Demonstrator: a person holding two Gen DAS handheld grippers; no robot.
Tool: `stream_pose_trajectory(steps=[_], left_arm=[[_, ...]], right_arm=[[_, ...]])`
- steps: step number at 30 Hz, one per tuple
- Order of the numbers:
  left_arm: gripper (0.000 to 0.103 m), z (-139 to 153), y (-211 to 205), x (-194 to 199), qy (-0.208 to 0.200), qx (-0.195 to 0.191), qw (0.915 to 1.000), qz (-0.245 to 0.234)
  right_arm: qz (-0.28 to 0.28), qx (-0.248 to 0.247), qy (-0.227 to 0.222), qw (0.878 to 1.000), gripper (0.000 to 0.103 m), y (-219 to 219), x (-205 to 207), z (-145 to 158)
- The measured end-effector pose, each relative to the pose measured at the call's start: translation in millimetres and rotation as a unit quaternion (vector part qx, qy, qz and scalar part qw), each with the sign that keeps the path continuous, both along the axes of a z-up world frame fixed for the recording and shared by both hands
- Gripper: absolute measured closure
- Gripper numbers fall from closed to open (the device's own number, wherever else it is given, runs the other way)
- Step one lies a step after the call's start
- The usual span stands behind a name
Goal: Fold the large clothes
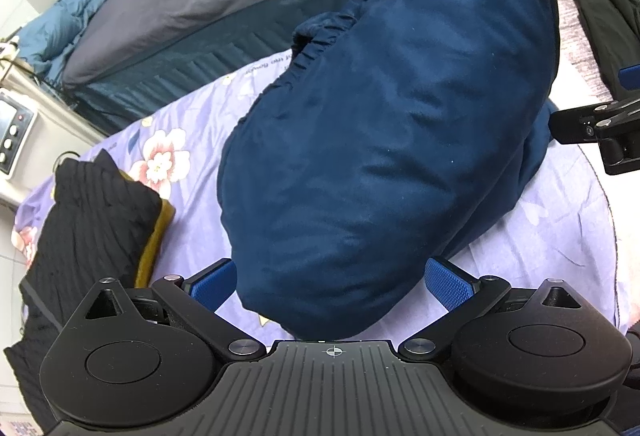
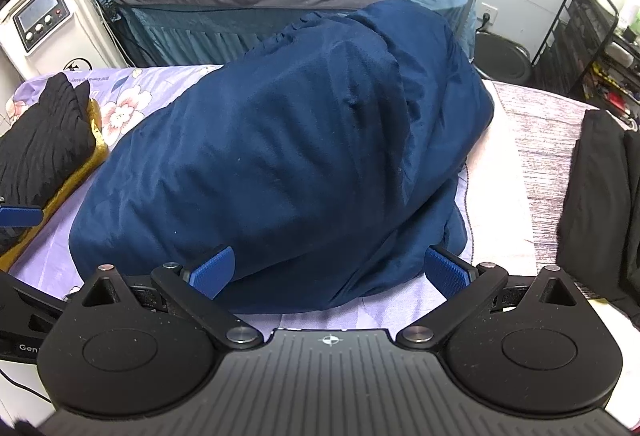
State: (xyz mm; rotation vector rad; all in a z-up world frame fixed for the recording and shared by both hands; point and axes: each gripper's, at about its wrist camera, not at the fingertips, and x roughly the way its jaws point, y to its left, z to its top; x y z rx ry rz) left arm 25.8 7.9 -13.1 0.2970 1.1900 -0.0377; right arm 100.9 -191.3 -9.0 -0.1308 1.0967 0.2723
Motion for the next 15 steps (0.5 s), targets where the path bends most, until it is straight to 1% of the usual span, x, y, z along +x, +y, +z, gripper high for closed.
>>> stream_pose_trajectory(steps=[9,15], left_arm=[[0.0,-4.0,2.2,0.2,0.007,-0.006,1.0,0.005],[0.0,-4.9,3.3,1.8,0.008,-0.007,0.9999,0.008]], right_arm=[[0.006,-0.004,0.001,1.0,0.002,1.8,1.4,2.2],[0.011,-0.016,-0.004,1.0,0.002,3.9,2.2,0.7]])
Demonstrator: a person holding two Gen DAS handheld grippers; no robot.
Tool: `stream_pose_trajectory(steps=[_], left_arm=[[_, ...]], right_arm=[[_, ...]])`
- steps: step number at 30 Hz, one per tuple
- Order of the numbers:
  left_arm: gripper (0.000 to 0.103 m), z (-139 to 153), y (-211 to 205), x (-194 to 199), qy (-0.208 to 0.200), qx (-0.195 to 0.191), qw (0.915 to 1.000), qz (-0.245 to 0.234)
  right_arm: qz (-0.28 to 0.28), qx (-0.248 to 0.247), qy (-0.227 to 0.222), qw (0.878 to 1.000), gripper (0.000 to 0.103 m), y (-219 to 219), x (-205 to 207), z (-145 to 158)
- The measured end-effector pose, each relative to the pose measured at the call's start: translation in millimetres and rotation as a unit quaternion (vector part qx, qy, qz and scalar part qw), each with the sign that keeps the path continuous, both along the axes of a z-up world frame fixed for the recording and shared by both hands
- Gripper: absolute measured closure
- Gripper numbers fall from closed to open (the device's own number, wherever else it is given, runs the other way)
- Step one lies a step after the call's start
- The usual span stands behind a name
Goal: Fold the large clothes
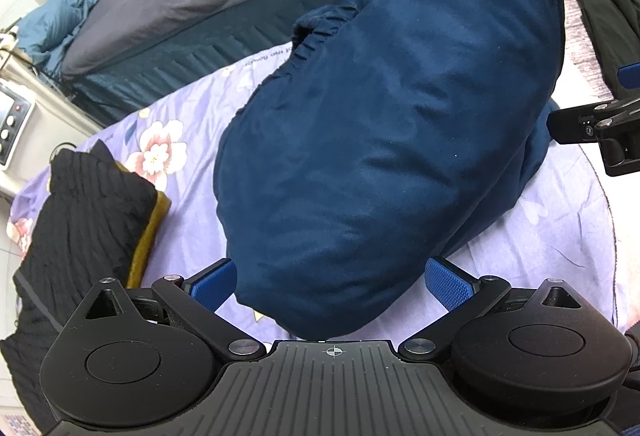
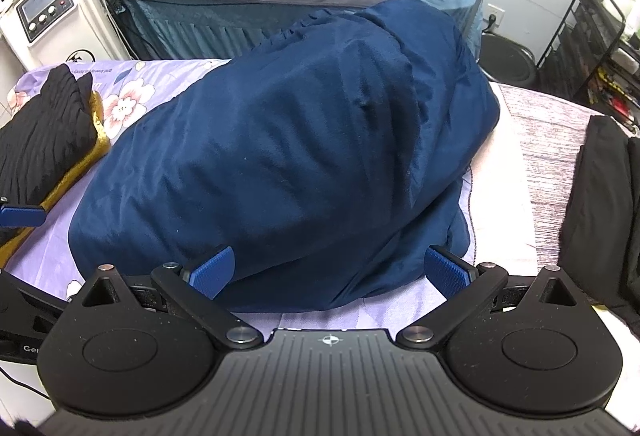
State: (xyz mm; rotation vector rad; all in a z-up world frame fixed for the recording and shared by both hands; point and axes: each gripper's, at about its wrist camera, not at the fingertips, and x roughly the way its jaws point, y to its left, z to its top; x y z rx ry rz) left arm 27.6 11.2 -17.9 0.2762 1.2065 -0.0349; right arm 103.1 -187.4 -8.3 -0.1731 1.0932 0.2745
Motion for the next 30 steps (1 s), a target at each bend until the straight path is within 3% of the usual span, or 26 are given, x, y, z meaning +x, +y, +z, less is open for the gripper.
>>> stream_pose_trajectory(steps=[30], left_arm=[[0.0,-4.5,5.0,1.8,0.007,-0.008,0.9999,0.011]], right_arm=[[0.008,0.02,-0.005,1.0,0.002,3.3,4.9,-3.6]])
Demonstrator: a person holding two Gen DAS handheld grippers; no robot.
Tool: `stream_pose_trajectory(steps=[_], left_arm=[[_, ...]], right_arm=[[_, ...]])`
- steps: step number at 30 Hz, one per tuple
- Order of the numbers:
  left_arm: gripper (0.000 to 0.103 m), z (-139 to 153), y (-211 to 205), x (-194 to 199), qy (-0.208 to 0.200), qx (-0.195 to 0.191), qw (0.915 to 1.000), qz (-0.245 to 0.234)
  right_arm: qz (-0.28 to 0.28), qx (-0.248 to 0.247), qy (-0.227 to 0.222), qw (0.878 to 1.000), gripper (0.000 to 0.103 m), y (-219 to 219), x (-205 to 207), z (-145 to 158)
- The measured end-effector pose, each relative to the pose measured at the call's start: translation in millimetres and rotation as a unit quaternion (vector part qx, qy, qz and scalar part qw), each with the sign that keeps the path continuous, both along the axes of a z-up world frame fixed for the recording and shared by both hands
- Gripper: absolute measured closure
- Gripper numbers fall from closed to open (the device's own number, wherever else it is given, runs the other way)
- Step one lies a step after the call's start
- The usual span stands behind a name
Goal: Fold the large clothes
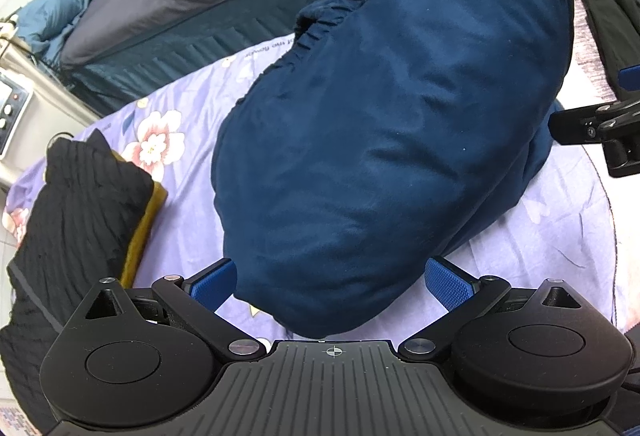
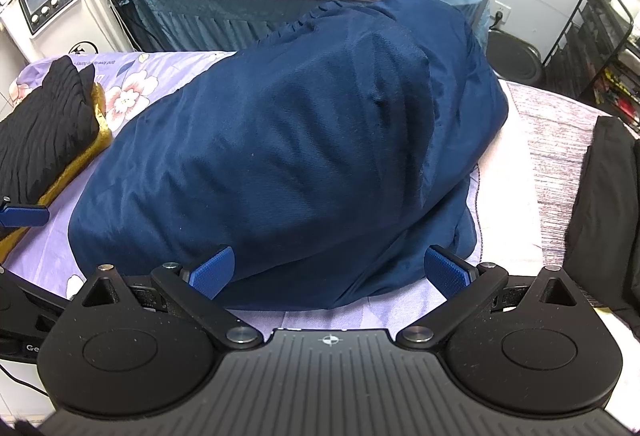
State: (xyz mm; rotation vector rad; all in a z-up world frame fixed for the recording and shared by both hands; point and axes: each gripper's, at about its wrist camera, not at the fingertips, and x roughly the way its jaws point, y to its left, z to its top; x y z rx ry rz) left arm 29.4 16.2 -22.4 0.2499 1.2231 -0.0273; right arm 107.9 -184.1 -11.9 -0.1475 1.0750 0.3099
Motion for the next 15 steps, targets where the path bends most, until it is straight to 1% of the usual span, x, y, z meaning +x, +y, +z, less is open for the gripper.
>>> stream_pose_trajectory(steps=[2,3,6,8,9,11,13,15], left_arm=[[0.0,3.1,3.8,-0.6,-0.006,-0.003,1.0,0.007],[0.0,5.3,6.7,-0.7,-0.01,-0.005,0.9999,0.011],[0.0,15.0,25.9,0.4,-0.03,-0.015,0.9986,0.039],[0.0,19.8,45.2,2.2,-0.042,-0.017,0.9964,0.071],[0.0,20.9,55.0,3.1,-0.046,-0.016,0.995,0.087],[0.0,21.2,76.2,3.0,-0.049,-0.006,0.991,0.125],[0.0,20.6,95.2,-1.8,-0.051,0.002,0.9864,0.156],[0.0,18.3,109.7,-8.6,-0.049,0.009,0.9826,0.179]], right_arm=[[-0.002,0.001,-0.003,1.0,0.002,-1.3,-0.3,1.4],[-0.008,0.013,-0.017,1.0,0.002,-4.2,-1.7,5.5],[-0.02,0.07,-0.057,0.996,0.002,-16.7,-3.4,22.8],[-0.026,0.103,-0.09,0.99,0.001,-25.6,2.7,37.8],[-0.026,0.105,-0.103,0.989,0.0,-27.4,8.4,43.1],[-0.021,0.087,-0.122,0.989,0.0,-26.3,30.0,50.6],[-0.016,0.08,-0.114,0.99,0.0,-22.9,57.5,46.5],[-0.012,0.095,-0.094,0.991,0.001,-19.3,84.2,31.4]])
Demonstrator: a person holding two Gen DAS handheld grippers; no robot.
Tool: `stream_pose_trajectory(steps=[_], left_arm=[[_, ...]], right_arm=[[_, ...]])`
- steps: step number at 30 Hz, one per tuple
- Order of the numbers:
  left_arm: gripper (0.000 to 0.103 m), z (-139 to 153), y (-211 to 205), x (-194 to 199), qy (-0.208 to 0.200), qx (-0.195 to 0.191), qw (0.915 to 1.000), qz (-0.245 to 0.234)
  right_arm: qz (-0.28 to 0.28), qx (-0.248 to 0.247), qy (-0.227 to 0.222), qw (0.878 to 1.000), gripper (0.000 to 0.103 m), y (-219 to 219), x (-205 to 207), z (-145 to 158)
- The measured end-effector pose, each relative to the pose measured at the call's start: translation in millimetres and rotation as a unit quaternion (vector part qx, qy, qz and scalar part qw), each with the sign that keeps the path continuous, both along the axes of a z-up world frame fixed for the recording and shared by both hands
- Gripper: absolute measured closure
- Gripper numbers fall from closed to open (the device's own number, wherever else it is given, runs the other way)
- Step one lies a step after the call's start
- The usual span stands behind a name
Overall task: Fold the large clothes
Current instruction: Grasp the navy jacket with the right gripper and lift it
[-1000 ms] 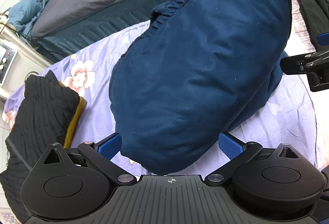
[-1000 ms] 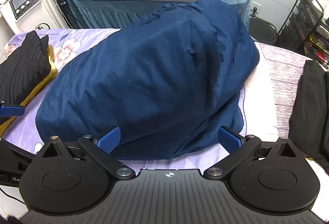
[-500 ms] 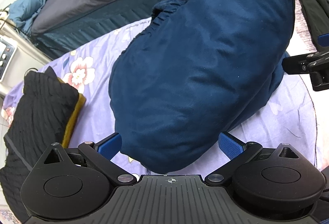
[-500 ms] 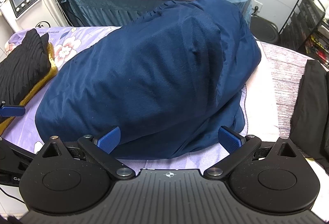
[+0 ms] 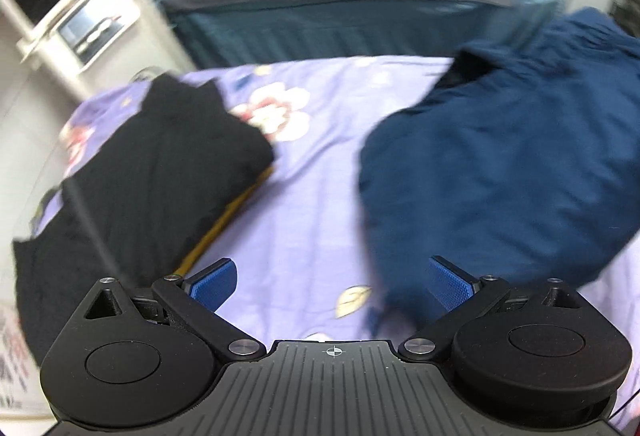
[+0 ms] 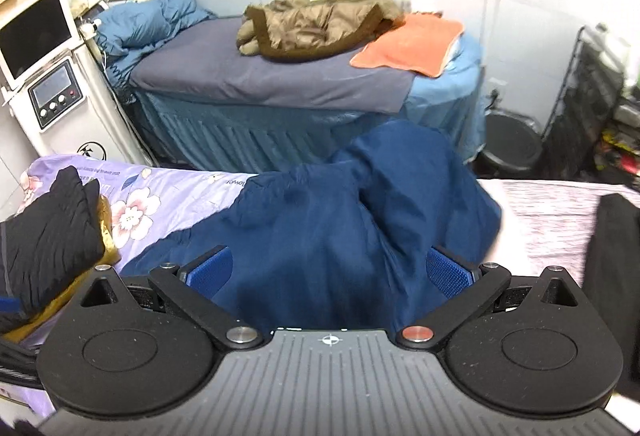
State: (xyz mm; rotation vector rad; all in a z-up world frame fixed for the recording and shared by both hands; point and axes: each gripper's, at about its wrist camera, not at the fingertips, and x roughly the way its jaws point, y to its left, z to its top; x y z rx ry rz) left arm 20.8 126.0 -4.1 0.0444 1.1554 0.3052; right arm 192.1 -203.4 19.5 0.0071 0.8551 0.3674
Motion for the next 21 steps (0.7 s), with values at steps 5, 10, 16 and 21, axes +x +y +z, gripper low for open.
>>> stream_pose_trajectory(steps=[5,10,16,21], left_arm=[[0.0,-10.0,25.7,-15.0,0.018,-0.002,0.9991,0.038],[0.0,-7.5,35.8,-6.7,0.014,-0.005,0.9988,0.046],[0.0,14.1,9.1,27.0,-0.021,-0.004,0.9998,-0.004],[0.0,6.8,-30.7,51.8,-0.026,-0.03,0.9971,-0.066]], right_arm=[[0.006,0.101,0.091,0.991,0.072,6.0,19.7,-39.8],[0.153,0.077,0.127,0.977,0.075,55.7,-49.3,-64.8],[0.342,0.08,0.293,0.889,0.076,90.3,-137.6,-117.8],[0.324,0.003,0.338,0.884,0.062,86.5,-170.0,-170.0]])
